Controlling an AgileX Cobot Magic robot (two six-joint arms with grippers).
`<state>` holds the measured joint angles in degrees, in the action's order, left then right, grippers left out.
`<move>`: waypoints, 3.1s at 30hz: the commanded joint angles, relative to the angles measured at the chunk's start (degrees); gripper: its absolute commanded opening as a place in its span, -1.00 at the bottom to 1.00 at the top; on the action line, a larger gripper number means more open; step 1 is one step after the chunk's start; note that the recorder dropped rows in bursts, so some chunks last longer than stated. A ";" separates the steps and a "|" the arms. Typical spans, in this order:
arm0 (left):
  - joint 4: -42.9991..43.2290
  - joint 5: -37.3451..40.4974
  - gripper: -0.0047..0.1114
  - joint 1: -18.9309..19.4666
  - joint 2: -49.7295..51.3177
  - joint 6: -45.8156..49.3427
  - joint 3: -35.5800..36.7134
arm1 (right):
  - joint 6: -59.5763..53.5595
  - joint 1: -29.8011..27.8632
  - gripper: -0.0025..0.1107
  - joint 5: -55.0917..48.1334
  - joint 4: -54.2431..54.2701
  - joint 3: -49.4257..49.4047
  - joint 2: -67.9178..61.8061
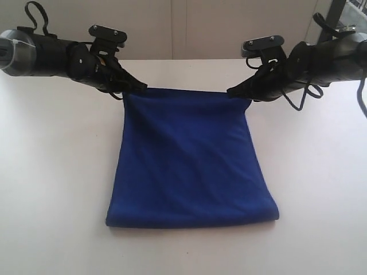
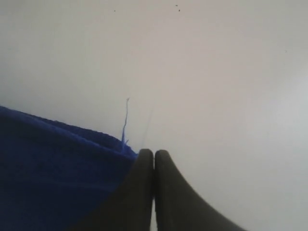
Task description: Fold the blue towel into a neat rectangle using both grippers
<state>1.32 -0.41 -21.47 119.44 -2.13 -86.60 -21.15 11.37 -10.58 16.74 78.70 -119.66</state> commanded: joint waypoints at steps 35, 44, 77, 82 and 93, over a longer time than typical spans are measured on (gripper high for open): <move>0.47 27.95 -0.92 0.80 -8.01 -1.52 -5.54 | 0.85 -0.60 -0.96 -21.62 -0.78 0.16 10.35; -8.53 38.19 -0.92 0.72 -12.67 0.05 -5.43 | 0.85 0.31 -0.96 -28.98 4.48 0.05 13.07; -18.89 43.38 -0.92 0.72 5.56 15.45 -5.35 | 3.43 2.41 -0.96 -12.35 4.22 11.97 -10.67; -17.53 43.63 -0.92 0.72 5.78 15.45 -5.35 | 3.40 2.41 -0.96 -12.71 4.22 11.97 -10.67; -16.90 41.94 -0.92 0.72 5.78 17.53 -5.80 | 2.45 2.18 -0.96 -11.72 4.00 11.97 -10.10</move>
<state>-18.25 40.73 -20.67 124.32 14.52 -92.63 -18.04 14.26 -22.99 20.89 90.62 -129.88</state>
